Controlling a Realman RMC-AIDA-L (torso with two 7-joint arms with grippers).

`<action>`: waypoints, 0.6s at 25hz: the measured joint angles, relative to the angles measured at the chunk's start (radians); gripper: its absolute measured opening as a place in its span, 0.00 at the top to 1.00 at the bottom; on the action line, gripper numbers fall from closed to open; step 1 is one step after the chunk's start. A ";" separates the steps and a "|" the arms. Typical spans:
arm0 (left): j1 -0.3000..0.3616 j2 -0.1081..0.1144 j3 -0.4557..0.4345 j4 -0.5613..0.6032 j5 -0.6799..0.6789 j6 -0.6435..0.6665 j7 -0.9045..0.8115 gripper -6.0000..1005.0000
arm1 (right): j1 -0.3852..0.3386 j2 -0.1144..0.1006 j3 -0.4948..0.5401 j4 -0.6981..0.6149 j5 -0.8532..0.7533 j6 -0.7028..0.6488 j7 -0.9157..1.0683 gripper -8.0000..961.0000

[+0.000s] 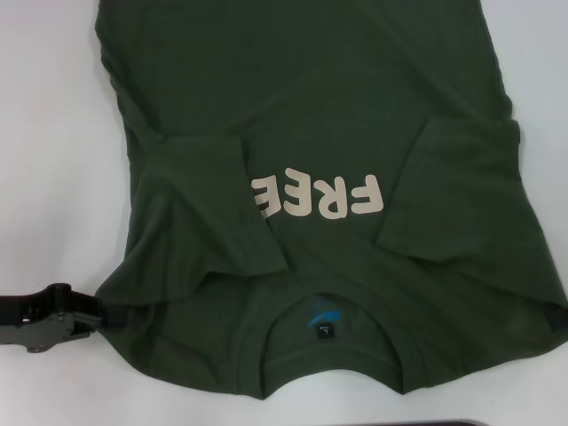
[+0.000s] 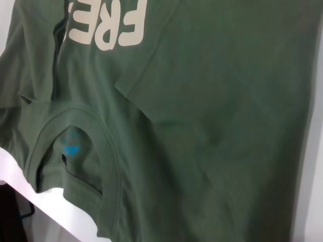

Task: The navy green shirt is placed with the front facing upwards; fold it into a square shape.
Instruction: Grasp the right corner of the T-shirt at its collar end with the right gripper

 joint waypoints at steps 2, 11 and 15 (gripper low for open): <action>0.000 0.000 0.000 0.000 0.000 0.000 0.000 0.96 | 0.001 0.001 0.000 0.000 0.000 0.000 0.000 0.08; 0.000 0.000 0.000 0.000 0.000 0.001 0.000 0.96 | 0.007 0.007 -0.001 0.002 0.000 -0.003 0.002 0.08; -0.001 0.000 0.000 0.000 0.000 0.001 0.000 0.96 | 0.007 0.008 -0.002 0.002 0.002 -0.007 0.004 0.08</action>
